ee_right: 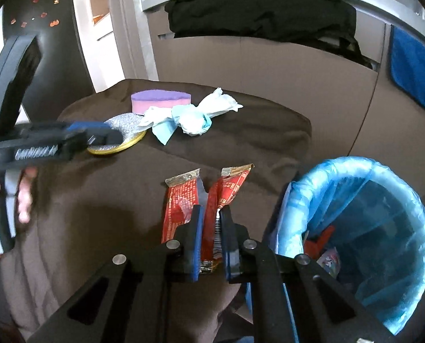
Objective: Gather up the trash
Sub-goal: 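Grasp the white-and-blue tissue with the left gripper while the right holds the red wrappers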
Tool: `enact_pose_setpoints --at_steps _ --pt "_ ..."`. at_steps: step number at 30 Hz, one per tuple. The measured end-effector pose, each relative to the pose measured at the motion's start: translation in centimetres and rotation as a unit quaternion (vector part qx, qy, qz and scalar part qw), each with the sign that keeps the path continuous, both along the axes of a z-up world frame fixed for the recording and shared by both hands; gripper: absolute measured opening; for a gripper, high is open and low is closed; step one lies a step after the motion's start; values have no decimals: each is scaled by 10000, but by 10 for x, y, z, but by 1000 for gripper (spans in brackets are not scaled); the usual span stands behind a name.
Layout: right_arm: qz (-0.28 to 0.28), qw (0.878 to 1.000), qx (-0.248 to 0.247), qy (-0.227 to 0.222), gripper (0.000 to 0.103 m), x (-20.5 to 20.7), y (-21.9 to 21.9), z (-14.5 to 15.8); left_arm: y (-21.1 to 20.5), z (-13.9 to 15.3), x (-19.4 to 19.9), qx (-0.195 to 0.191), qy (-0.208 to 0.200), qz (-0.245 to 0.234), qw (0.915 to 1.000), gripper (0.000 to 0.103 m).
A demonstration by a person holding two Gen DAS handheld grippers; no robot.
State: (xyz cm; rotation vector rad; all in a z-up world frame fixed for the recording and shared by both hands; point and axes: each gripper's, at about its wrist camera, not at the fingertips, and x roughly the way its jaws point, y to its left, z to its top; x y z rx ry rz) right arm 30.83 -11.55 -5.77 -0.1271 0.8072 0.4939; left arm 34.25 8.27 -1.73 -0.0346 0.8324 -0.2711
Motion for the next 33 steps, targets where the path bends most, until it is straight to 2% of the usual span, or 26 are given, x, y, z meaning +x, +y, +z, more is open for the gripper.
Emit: enact_pose_setpoints --at_steps 3,7,10,12,14,16,21,23,25,29,33 --pt "-24 9999 112 76 10 0 -5 -5 -16 3 13 164 -76 -140 9997 36" --pt "-11 9994 264 237 10 -3 -12 -13 -30 1 31 600 -242 -97 9979 36" --pt "29 9993 245 272 10 -6 -12 -18 -31 -2 45 727 -308 -57 9969 36" --pt "28 9993 251 280 11 -7 -10 -18 -31 -5 57 676 -225 -15 9975 36" --pt "24 9993 238 298 11 -6 -9 -18 -33 -8 71 389 -56 -155 9991 36" --pt "53 9993 201 325 12 -6 -6 -18 -39 -11 83 313 33 -259 9992 36" --pt "89 9989 183 430 19 -4 -3 -20 -52 -25 109 677 128 -139 9975 36" --pt "111 9987 208 444 23 -5 -2 -19 -53 -31 116 736 177 -77 9971 39" --pt "133 9988 195 440 25 -5 0 -19 -51 -36 119 674 234 -90 9974 45" --pt "126 9989 187 408 30 -7 3 -20 -40 -41 122 269 392 -30 9989 46" --pt "164 9986 204 454 39 -6 6 -20 -33 -40 107 332 351 -5 9988 45"
